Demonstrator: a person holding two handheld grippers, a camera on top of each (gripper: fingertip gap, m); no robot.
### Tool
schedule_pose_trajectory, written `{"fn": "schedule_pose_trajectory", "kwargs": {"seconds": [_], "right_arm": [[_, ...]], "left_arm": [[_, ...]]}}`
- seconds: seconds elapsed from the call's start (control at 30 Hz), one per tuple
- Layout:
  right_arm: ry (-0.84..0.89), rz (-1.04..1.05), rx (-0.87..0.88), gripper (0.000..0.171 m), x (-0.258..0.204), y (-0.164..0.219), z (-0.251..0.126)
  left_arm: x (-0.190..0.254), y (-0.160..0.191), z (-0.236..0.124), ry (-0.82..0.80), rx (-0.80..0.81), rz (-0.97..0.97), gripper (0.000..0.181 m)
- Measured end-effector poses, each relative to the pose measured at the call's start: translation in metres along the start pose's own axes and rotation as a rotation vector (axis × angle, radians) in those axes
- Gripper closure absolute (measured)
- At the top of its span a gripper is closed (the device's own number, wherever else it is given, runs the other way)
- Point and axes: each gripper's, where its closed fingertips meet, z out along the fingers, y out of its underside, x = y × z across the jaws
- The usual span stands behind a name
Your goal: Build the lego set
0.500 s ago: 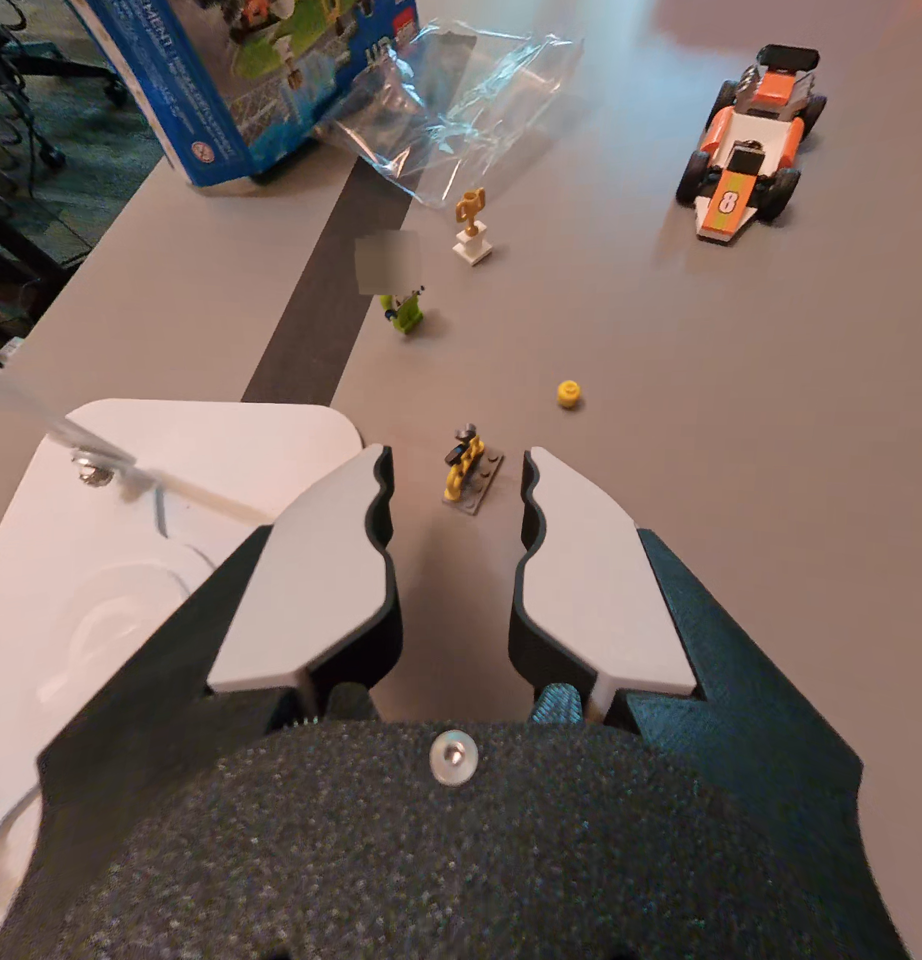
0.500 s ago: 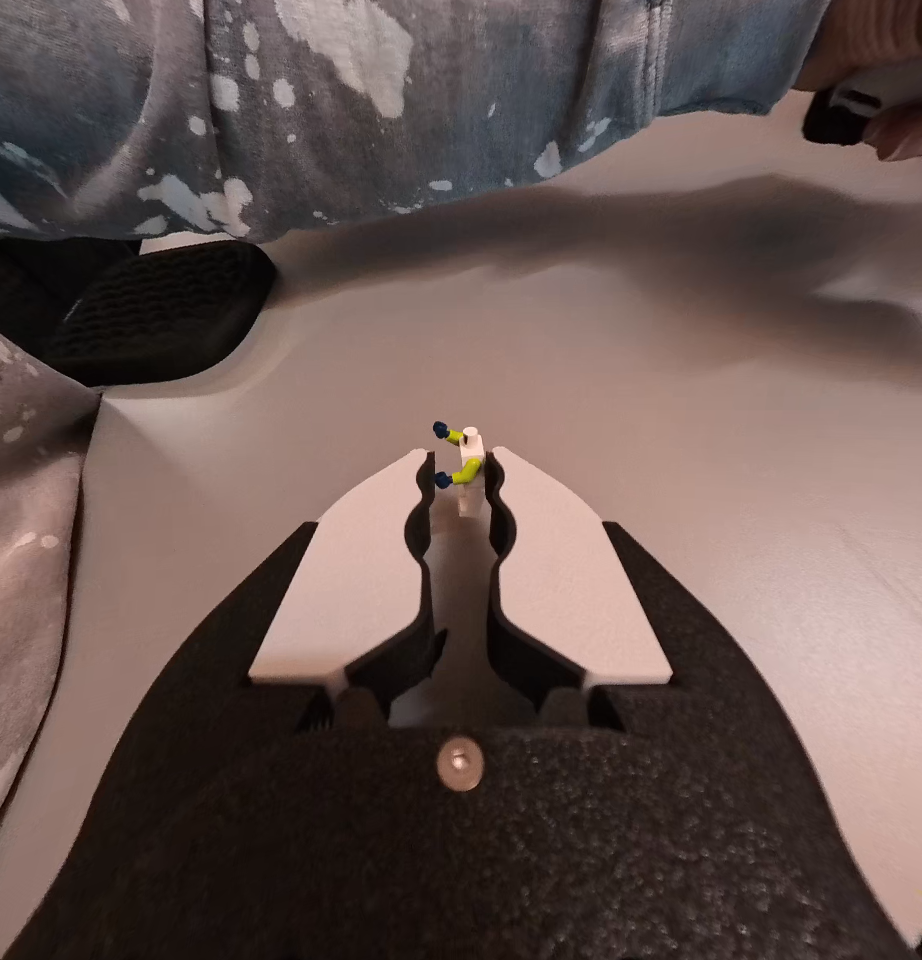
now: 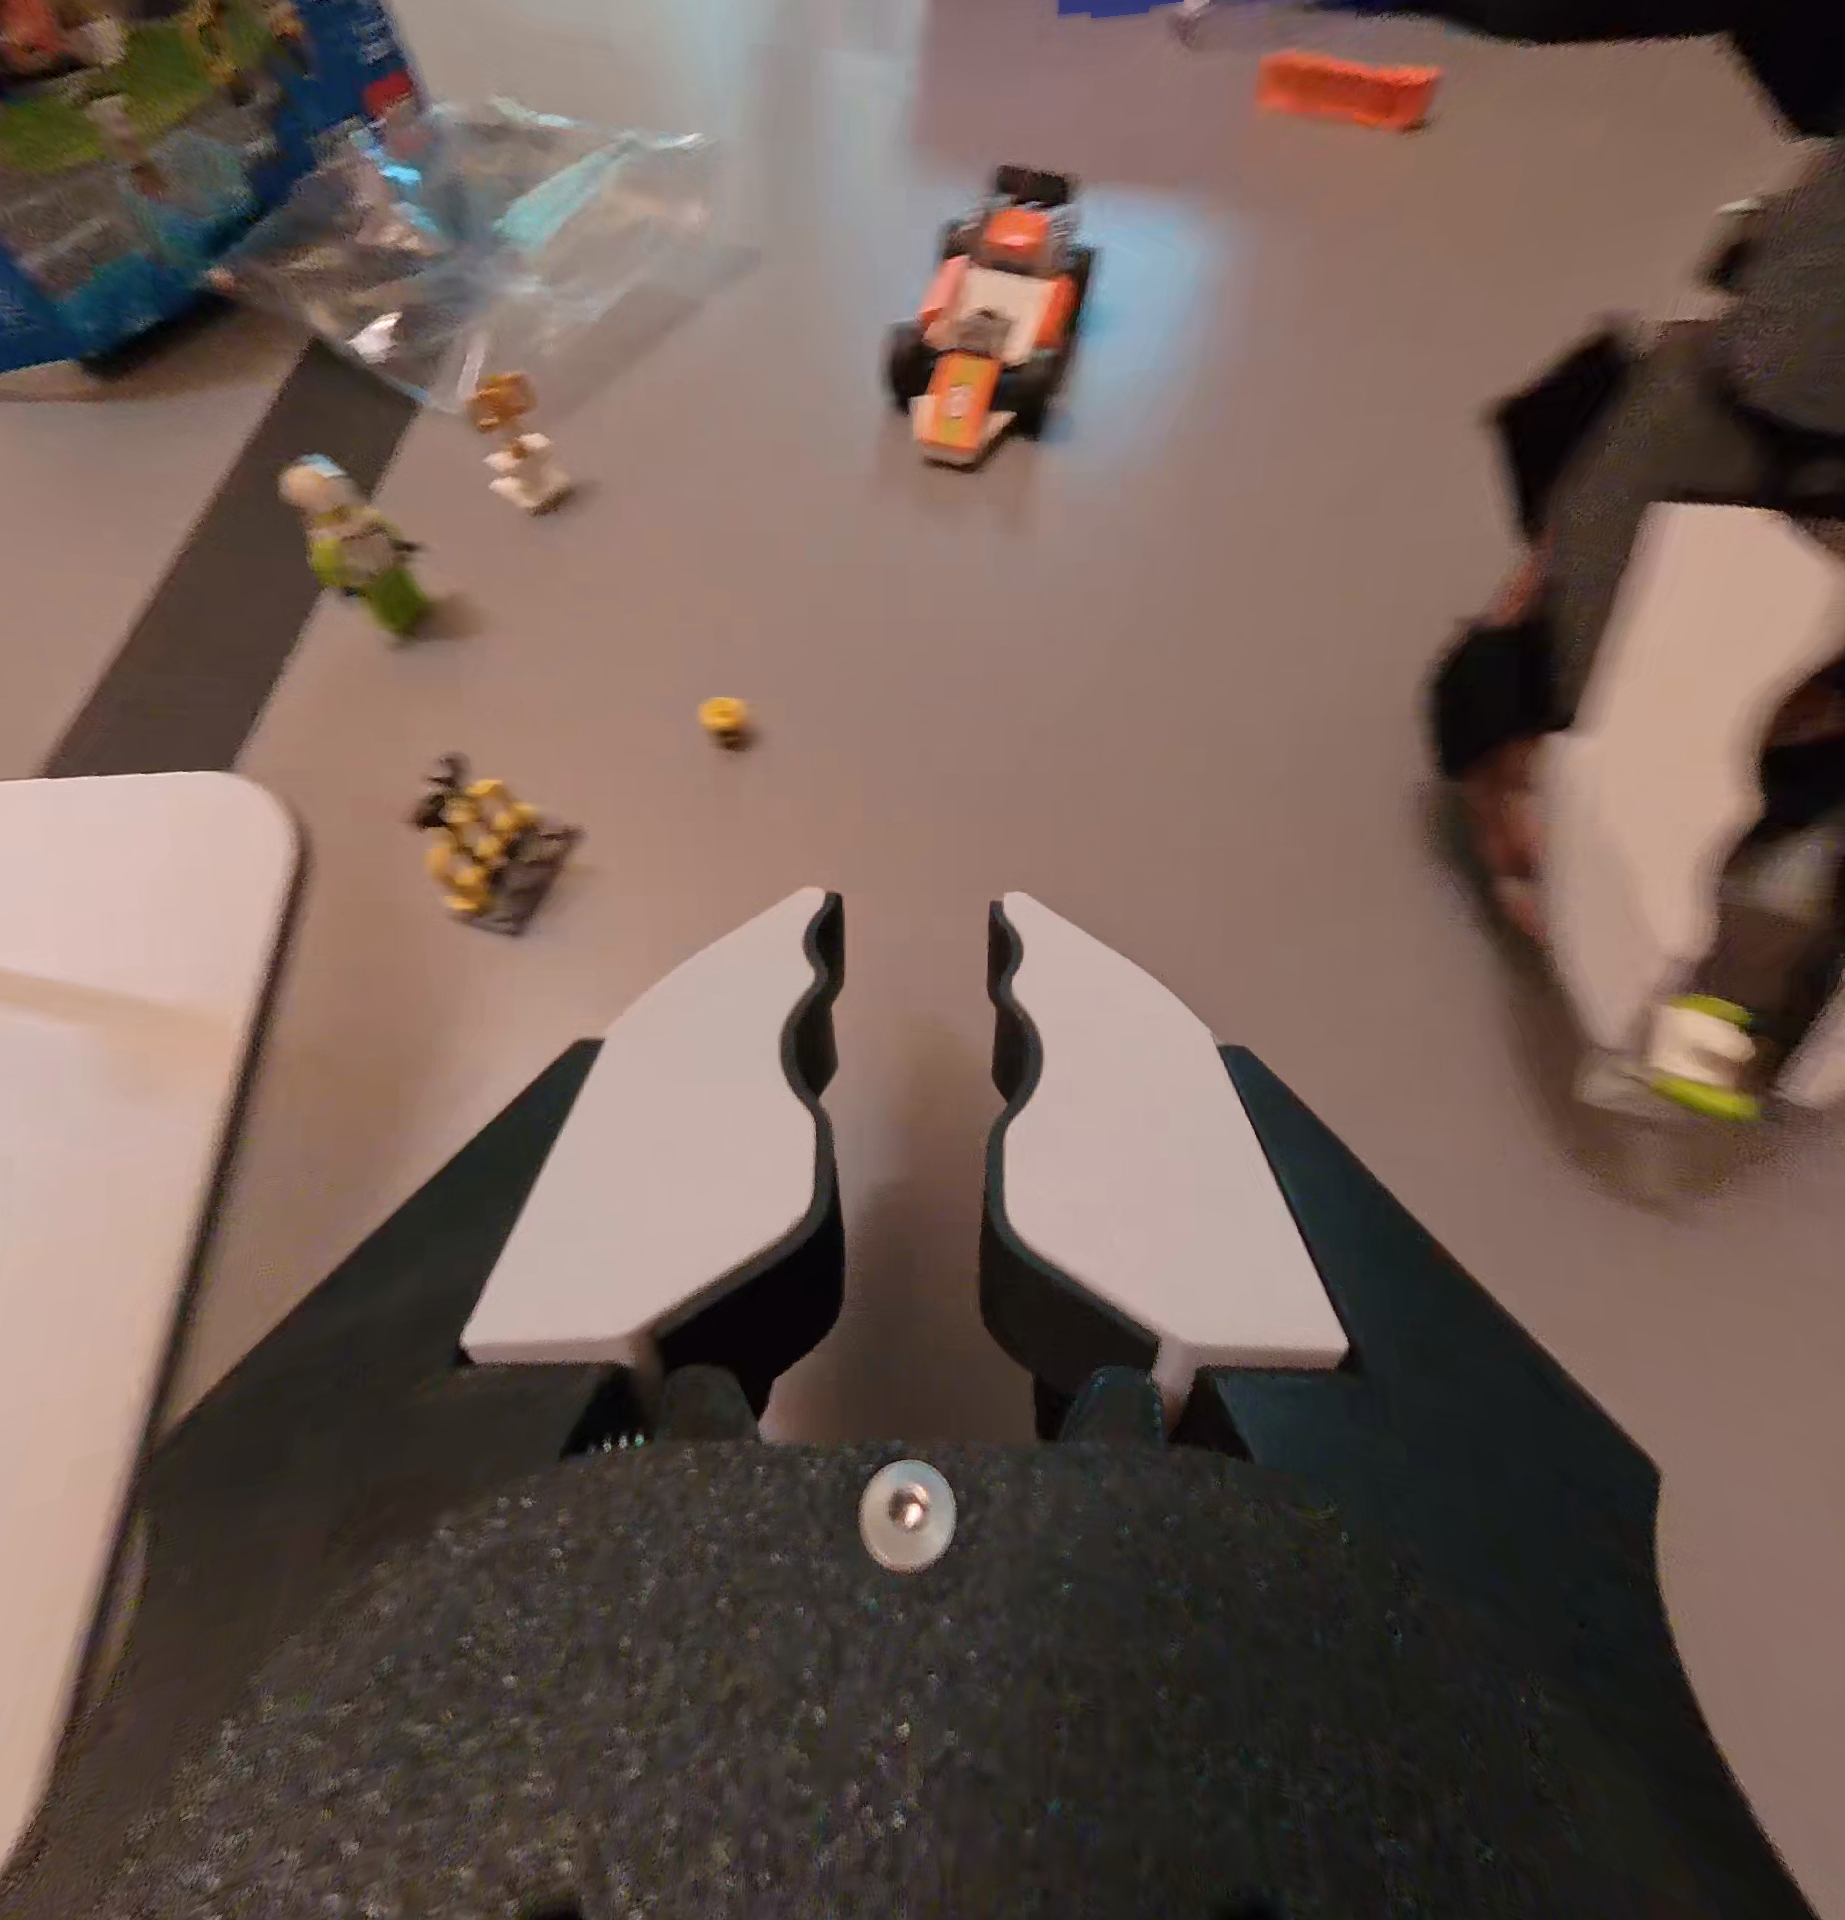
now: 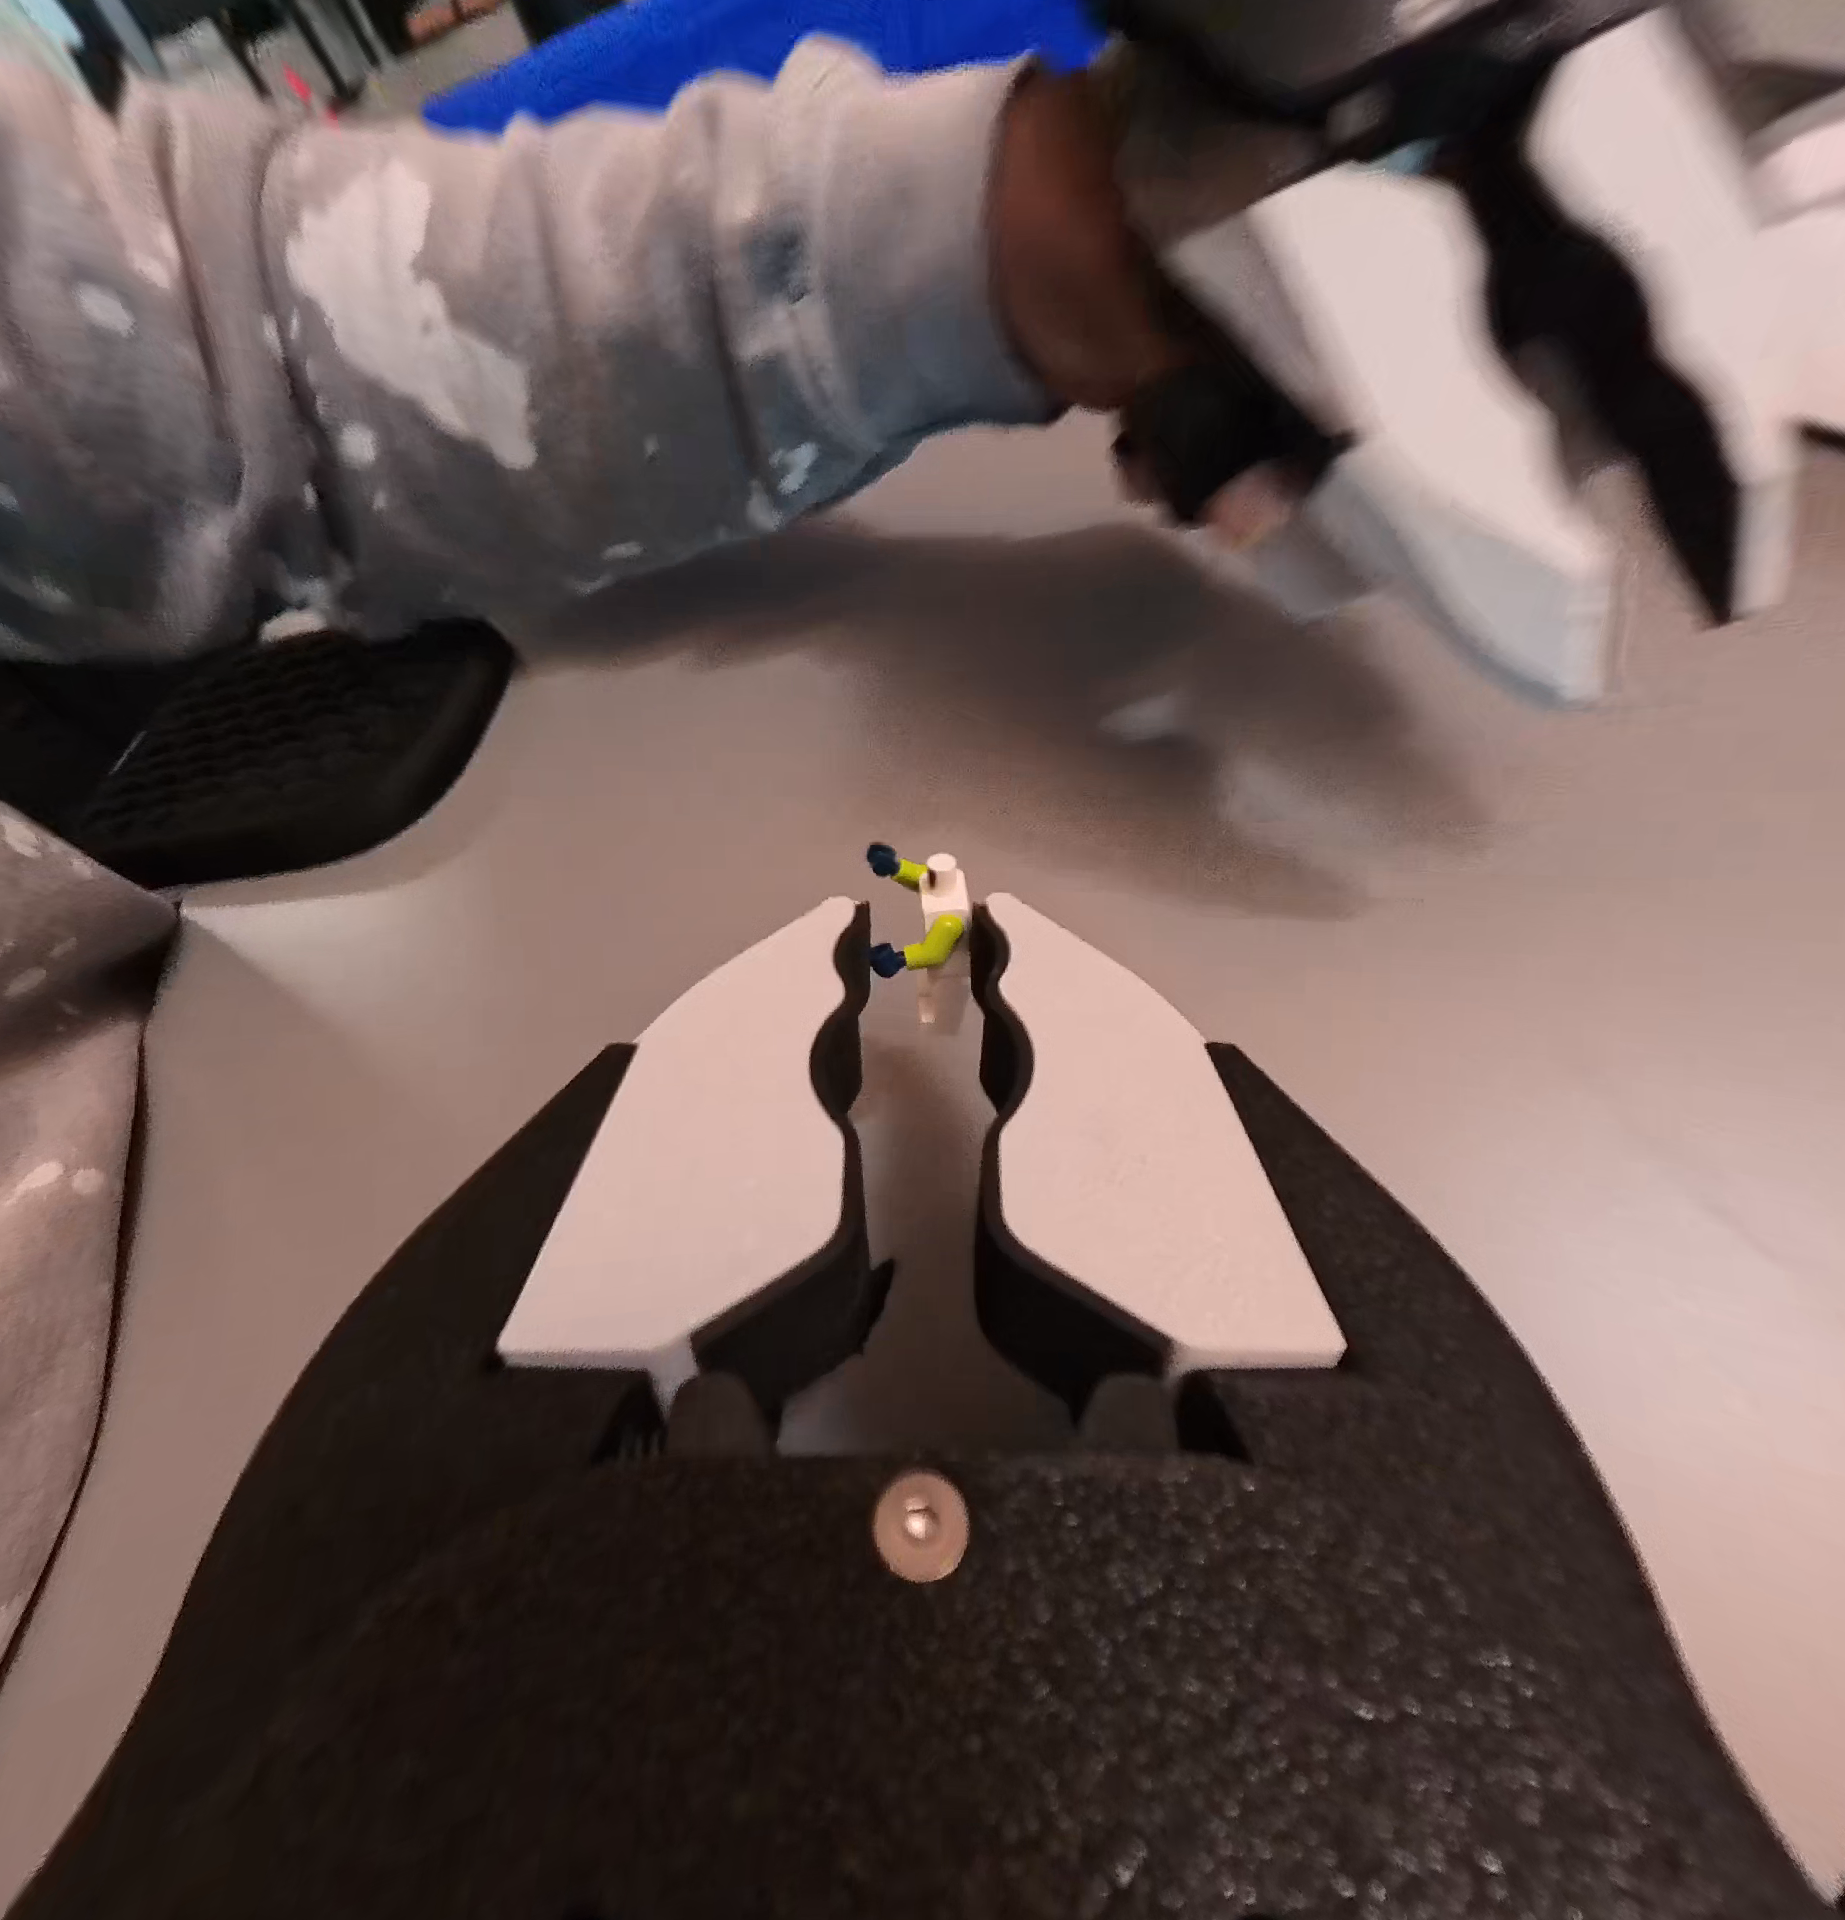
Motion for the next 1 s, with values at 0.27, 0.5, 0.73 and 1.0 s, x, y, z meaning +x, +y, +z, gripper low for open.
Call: {"fn": "schedule_pose_trajectory", "kwargs": {"seconds": [0.27,0.5,0.73,1.0], "right_arm": [[-0.059,0.062,0.384,0.153,0.001,-0.055,-0.036],[-0.193,0.140,0.545,0.153,-0.010,-0.075,-0.055],[-0.204,0.161,0.556,0.154,-0.009,-0.076,-0.056],[-0.166,0.142,0.530,0.154,-0.003,-0.074,-0.058]], "left_arm": [[0.093,-0.016,-0.035,0.101,0.206,-0.170,0.163],[0.135,-0.052,-0.039,0.195,0.391,-0.300,0.162],[0.132,-0.060,-0.037,0.211,0.466,-0.354,0.164],[0.128,-0.050,-0.037,0.144,0.389,-0.370,0.174]]}}
